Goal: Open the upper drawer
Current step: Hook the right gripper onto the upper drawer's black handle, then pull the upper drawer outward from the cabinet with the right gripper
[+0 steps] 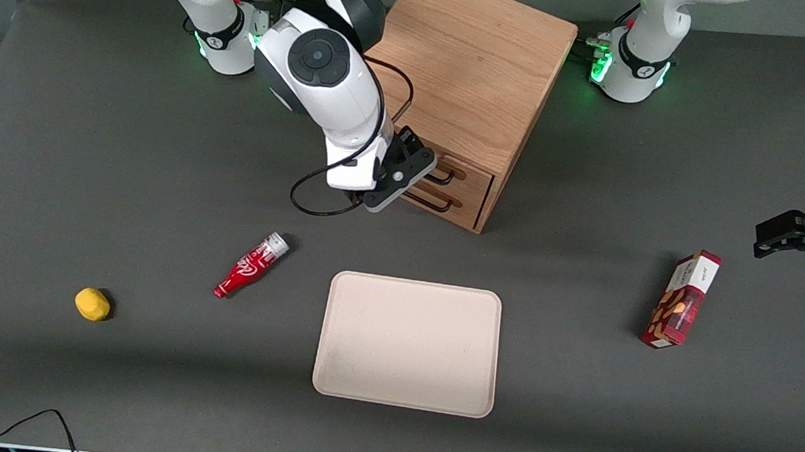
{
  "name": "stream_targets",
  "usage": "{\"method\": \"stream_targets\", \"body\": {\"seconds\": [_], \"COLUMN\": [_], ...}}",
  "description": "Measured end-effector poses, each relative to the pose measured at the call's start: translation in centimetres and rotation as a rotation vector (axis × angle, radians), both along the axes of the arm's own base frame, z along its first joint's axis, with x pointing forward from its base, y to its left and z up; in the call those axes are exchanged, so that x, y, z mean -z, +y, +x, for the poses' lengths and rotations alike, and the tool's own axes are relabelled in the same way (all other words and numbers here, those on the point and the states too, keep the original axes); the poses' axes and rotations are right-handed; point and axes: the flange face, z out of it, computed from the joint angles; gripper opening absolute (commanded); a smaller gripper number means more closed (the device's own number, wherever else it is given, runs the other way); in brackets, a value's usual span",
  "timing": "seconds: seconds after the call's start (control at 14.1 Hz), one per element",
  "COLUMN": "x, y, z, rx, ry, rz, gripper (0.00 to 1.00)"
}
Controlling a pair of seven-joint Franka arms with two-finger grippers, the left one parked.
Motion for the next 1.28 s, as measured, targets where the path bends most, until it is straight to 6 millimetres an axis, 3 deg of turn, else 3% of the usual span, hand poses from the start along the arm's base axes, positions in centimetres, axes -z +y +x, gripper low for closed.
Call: {"method": "stream_targets", "body": {"seconds": [0.43,0.92,1.28], "x": [1.4,1.6,2.9], "y": [0.4,0.4,-0.6], "z": [-0.6,-0.6,0.8], "rx": [-0.009,-0.022,-0.036], "ry": [-0.011,-0.031,-0.060], "rz": [0.014,0.010,0.002], "gripper": [1.00,1.00,1.00]}}
